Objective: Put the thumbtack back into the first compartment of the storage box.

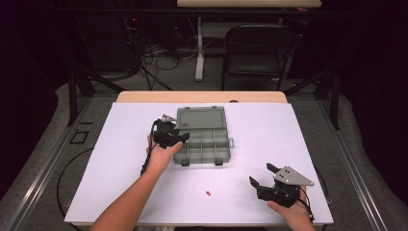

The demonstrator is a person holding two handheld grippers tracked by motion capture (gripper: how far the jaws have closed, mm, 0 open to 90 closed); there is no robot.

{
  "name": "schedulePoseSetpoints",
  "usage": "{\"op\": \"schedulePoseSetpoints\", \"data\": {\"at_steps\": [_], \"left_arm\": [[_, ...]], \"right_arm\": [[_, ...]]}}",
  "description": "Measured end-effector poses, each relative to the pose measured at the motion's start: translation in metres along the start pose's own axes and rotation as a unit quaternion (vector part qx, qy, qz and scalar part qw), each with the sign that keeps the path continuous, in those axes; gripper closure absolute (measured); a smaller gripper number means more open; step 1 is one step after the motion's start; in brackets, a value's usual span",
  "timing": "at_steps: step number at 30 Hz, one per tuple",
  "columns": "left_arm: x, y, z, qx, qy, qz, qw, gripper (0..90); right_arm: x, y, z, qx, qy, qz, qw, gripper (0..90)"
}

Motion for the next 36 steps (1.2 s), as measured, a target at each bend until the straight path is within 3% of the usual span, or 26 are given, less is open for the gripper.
{"op": "schedulePoseSetpoints", "data": {"at_steps": [6, 13, 25, 36], "left_arm": [[-0.004, 0.0, -0.013, -0.003, -0.006, 0.006, 1.0, 42.5], [-0.019, -0.009, -0.03, -0.009, -0.033, 0.026, 0.9991, 40.4], [-0.051, -0.044, -0.056, -0.011, -0.074, 0.081, 0.9939, 39.4], [-0.061, -0.08, -0.069, 0.002, -0.107, 0.086, 0.9906, 39.4]], "right_arm": [[0.0, 0.0, 0.0, 0.002, 0.001, 0.0, 1.0, 22.1], [0.0, 0.0, 0.0, 0.0, 0.0, 0.0, 1.0, 22.1], [0.001, 0.0, 0.0, 0.002, 0.001, 0.0, 1.0, 22.1], [0.001, 0.0, 0.001, 0.004, 0.001, -0.001, 1.0, 22.1]]}}
Point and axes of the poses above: each handheld gripper's, and its own axes: z roughly forward along the jaws, y roughly out of its top, x roughly to its left, the point moved 4 cm from there along z, roughly forward along the jaws, and after that the axes turned 15 degrees about -z, right-handed, at the moved point
